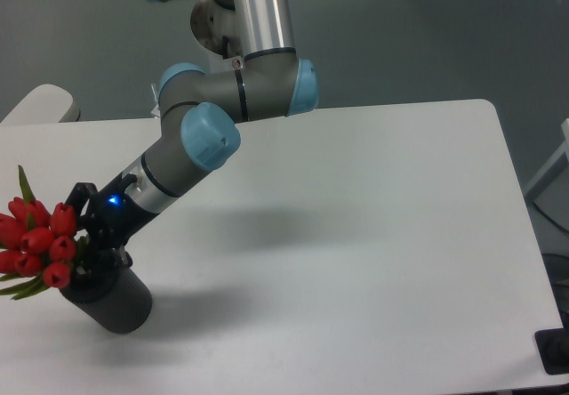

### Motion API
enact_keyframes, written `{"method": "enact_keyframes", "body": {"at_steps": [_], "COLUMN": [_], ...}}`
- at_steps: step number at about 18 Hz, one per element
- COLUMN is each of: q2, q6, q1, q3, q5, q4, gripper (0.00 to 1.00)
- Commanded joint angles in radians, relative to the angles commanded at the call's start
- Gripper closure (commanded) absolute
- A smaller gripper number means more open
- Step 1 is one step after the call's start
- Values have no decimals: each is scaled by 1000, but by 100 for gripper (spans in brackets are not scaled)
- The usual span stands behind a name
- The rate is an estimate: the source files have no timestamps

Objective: Pick up the flowers from the vase
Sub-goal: 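Lift the gripped tulips straight up out of the grey vase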

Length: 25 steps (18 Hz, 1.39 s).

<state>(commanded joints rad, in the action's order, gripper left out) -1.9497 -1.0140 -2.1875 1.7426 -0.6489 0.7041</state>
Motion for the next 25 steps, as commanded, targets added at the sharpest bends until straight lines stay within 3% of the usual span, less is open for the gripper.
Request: {"method": "enact_keyframes", "body": {"at_steps": [4,13,25], "q2": [20,87,92], "q6": [6,244,420], "q1": [-11,-49,-51], "q3": [-6,-75,-189], "q5": [5,12,15], "q4": [0,0,0], "gripper": [51,51,52]}}
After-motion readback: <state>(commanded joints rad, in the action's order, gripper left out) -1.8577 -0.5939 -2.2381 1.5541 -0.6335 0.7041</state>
